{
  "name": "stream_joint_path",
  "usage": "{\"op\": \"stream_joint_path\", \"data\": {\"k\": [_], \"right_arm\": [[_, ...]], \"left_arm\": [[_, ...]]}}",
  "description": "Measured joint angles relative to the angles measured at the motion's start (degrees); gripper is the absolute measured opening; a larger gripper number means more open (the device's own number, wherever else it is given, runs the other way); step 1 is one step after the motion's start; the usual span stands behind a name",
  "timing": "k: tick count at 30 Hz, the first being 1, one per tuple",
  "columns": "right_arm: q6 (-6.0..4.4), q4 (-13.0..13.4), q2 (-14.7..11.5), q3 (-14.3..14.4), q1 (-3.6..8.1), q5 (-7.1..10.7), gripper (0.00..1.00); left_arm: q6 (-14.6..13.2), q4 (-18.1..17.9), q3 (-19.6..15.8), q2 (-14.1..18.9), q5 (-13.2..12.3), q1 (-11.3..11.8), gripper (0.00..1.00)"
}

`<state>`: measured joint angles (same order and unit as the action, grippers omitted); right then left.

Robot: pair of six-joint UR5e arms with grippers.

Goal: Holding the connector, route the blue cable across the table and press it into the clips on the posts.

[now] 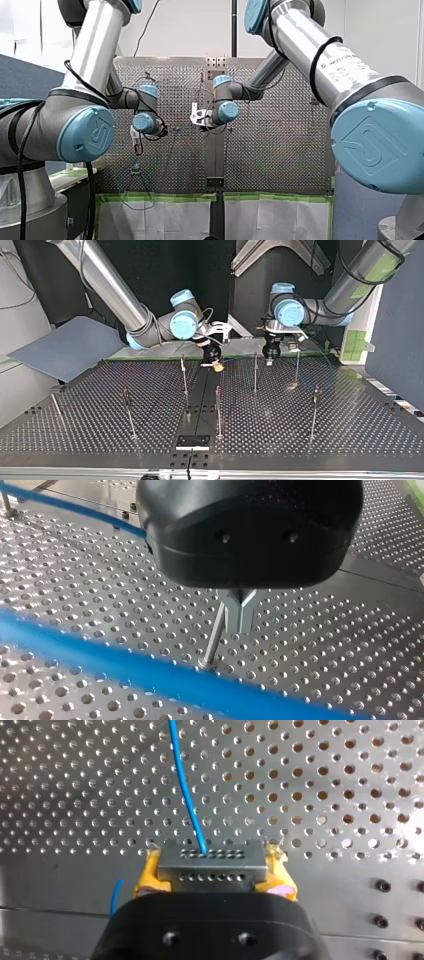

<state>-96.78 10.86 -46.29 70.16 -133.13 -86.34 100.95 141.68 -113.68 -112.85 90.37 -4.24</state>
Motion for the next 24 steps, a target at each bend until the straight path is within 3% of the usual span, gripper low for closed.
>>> {"op": "stream_joint_path", "data": {"k": [9,23,24], "right_arm": [[-0.01,0.00,-0.01,-0.04,1.13,0.07,0.00],[0.17,-0.10,-0.04,-0.52,2.77,0.11,0.00],[0.17,-0.11,-0.05,-0.57,2.81,0.12,0.00]], "left_arm": [[0.33,0.39,3.28,-3.13,-0.29,0.10,0.00],[0.66,2.72,9.15,-3.44,-0.15,1.21,0.00],[0.66,2.83,9.23,-3.44,-0.15,1.25,0.05]]}}
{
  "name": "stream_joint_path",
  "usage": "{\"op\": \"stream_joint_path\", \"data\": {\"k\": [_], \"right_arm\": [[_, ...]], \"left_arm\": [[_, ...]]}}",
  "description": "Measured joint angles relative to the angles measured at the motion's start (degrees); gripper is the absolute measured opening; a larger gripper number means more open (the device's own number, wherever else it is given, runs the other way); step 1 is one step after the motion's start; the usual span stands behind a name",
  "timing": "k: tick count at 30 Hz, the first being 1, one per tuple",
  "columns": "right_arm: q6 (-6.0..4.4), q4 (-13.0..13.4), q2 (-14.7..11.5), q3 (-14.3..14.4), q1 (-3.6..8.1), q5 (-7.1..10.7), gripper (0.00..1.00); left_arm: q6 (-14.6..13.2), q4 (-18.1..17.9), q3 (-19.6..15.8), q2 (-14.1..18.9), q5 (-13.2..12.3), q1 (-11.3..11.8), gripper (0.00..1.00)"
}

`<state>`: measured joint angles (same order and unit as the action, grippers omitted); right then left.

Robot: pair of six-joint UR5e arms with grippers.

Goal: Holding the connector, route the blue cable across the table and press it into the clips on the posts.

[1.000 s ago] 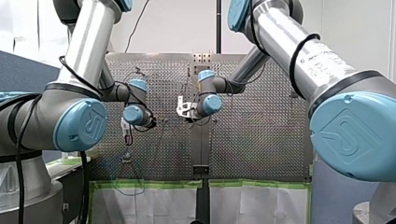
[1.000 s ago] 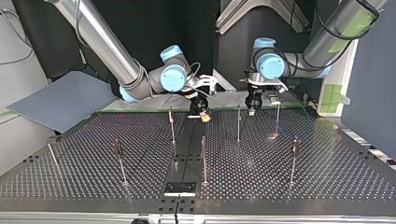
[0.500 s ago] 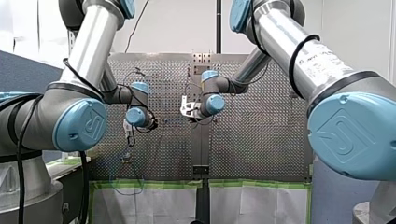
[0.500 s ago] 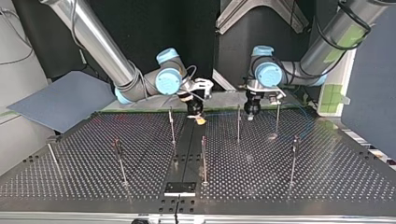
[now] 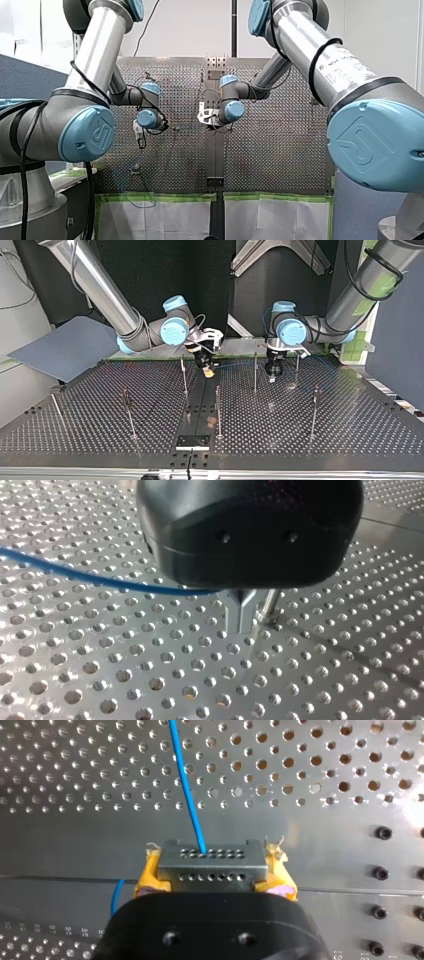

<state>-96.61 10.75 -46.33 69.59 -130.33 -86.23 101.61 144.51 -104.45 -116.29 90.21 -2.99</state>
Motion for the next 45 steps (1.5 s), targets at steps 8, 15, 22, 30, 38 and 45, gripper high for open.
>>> {"op": "stream_joint_path", "data": {"k": [8,15,22,30,38,45], "right_arm": [[0.00,-0.09,-0.03,-0.10,0.23,0.13,0.00],[0.00,-0.78,-0.13,-0.10,0.76,0.17,0.00],[0.02,-1.28,-0.17,-0.08,1.16,0.25,0.00],[0.37,-1.33,-0.13,0.11,1.94,0.21,0.00],[0.79,-1.35,-0.12,0.45,2.18,0.20,0.00],[0.87,-1.33,-0.12,0.51,2.09,0.18,0.00]], "left_arm": [[-0.62,2.20,0.13,0.02,0.03,-0.12,0.49],[-3.45,5.52,0.10,0.06,0.48,-0.34,1.00],[-6.16,9.09,-0.52,0.71,3.51,-0.89,1.00],[-4.64,8.67,-4.02,4.27,5.38,-1.81,1.00],[-4.67,7.40,-7.89,6.77,5.63,-3.65,1.00],[-4.22,6.60,-10.20,8.28,5.64,-4.82,1.00]]}}
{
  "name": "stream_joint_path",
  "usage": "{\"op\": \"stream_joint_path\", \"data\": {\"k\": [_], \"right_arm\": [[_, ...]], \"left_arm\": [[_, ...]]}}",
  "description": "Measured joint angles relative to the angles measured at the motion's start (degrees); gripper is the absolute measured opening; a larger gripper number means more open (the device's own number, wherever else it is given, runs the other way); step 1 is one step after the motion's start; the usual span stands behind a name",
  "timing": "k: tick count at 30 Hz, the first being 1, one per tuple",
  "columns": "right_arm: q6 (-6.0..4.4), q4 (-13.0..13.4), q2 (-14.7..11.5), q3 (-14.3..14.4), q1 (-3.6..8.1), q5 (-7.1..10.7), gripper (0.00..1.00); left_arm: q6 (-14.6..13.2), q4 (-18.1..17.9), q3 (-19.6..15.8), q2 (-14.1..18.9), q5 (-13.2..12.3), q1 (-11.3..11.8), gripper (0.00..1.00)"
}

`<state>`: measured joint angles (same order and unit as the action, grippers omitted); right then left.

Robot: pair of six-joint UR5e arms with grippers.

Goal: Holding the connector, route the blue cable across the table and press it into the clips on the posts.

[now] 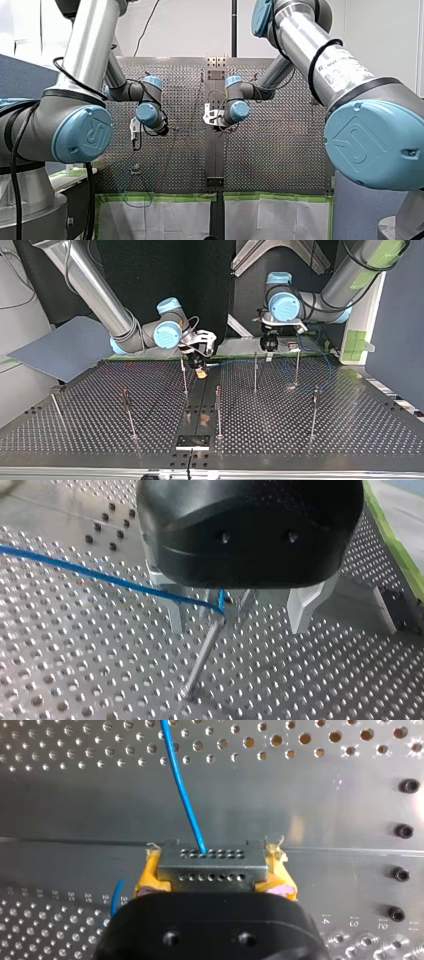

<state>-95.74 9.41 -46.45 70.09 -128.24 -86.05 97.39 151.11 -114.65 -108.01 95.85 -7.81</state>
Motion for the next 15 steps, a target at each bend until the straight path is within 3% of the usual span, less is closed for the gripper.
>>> {"op": "stream_joint_path", "data": {"k": [8,15], "right_arm": [[0.01,0.00,0.00,0.01,-0.18,0.00,0.00],[0.01,0.09,0.00,0.01,-0.10,-0.01,0.00]], "left_arm": [[0.98,-1.34,-1.81,3.35,-0.52,-1.75,1.00],[2.35,-2.86,-1.98,3.89,-2.26,-4.29,1.00]]}}
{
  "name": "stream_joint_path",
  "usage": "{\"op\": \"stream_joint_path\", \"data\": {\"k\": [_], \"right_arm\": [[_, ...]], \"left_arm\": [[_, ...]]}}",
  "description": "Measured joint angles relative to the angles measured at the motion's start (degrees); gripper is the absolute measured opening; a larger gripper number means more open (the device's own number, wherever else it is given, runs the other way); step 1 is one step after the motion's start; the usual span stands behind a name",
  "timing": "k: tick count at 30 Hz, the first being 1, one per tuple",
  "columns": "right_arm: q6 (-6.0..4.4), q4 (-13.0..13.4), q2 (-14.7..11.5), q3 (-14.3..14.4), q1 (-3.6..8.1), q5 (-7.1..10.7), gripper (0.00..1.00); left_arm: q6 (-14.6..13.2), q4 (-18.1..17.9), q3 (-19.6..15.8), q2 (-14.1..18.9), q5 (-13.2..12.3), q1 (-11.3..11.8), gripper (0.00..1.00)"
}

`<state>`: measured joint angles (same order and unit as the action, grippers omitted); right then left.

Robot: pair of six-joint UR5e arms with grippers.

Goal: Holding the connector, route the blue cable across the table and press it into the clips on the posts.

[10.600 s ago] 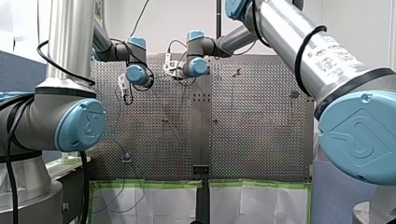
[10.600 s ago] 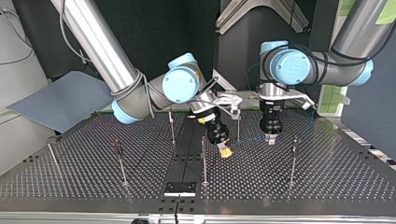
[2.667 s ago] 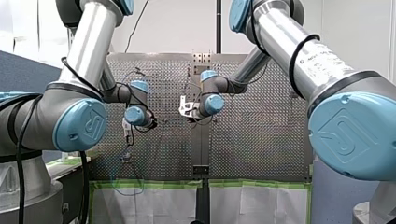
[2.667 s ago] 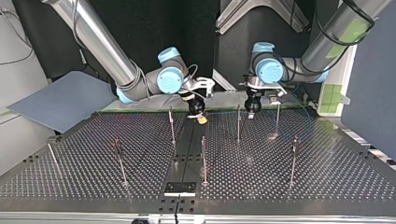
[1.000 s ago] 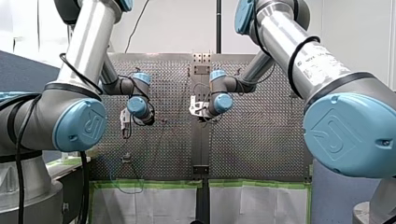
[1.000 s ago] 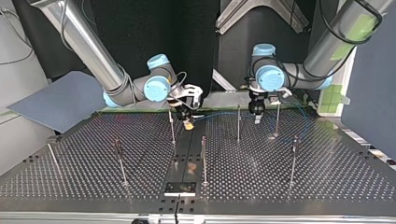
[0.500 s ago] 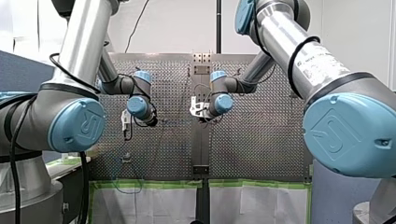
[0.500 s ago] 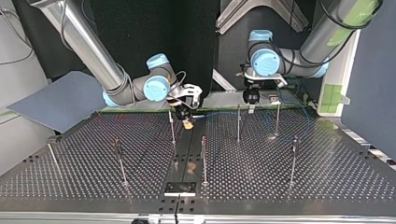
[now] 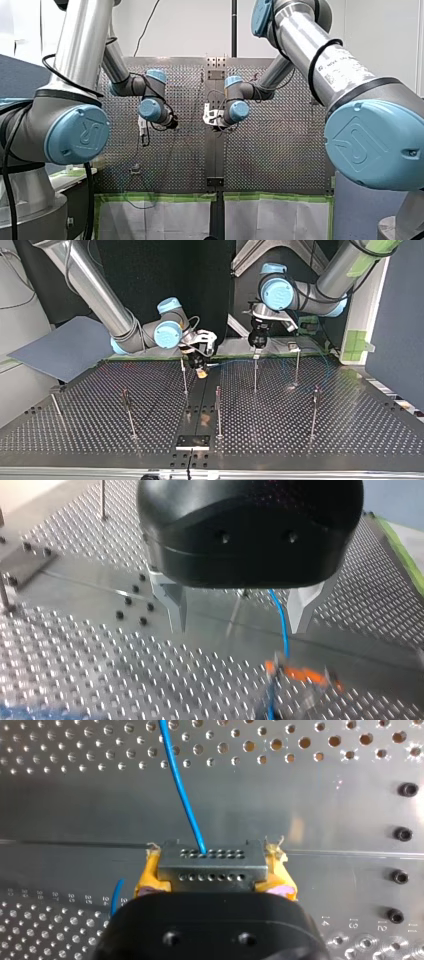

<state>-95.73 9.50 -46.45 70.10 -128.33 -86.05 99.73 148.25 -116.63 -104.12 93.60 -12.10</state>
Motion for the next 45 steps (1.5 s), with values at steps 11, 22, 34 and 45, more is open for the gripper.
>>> {"op": "stream_joint_path", "data": {"k": [11,22,34,45], "right_arm": [[0.00,0.09,-0.02,0.00,0.12,-0.01,0.00],[0.00,0.17,-0.02,-0.01,0.10,-0.04,0.00],[0.00,0.18,-0.02,-0.01,-0.08,-0.08,0.00],[0.00,0.18,0.00,-0.01,-0.07,-0.02,0.00]], "left_arm": [[1.78,-2.04,3.63,-3.86,4.34,-4.66,1.00],[2.39,-1.75,8.45,-9.19,4.98,-4.96,1.00],[2.49,-4.24,12.81,-15.12,8.00,-5.30,1.00],[2.75,-4.46,15.11,-20.54,7.72,-5.48,0.97]]}}
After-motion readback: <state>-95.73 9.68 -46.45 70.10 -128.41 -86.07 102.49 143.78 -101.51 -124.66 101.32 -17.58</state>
